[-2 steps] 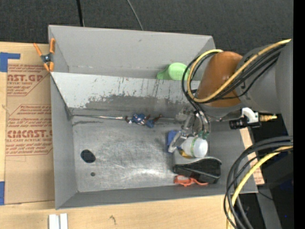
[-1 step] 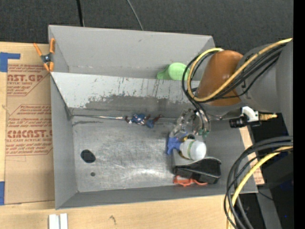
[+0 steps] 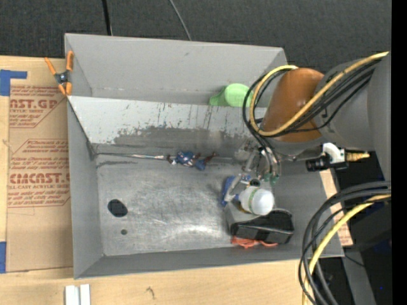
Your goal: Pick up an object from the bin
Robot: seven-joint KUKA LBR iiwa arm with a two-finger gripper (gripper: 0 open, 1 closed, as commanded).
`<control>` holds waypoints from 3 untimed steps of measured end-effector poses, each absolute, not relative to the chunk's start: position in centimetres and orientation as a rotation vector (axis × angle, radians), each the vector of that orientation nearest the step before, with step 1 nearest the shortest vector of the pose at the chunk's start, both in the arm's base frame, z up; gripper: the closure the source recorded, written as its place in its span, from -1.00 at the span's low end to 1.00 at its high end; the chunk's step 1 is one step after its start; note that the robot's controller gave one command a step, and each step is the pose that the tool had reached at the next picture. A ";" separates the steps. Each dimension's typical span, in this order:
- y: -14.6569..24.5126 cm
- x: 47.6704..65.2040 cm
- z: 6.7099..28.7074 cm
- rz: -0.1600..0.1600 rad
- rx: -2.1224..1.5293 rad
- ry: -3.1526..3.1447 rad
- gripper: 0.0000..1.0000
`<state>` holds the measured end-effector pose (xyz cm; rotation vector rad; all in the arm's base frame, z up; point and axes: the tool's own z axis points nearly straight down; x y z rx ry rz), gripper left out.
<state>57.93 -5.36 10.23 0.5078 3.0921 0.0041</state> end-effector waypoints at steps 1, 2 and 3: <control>-5.4 57.9 10.3 0.003 0.507 3.093 1.00; -5.4 57.8 10.1 0.002 0.508 3.098 1.00; -7.3 55.9 14.3 0.001 0.681 3.070 1.00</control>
Offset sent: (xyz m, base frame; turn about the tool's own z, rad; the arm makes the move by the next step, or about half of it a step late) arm 0.0000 0.0000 0.0000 0.0000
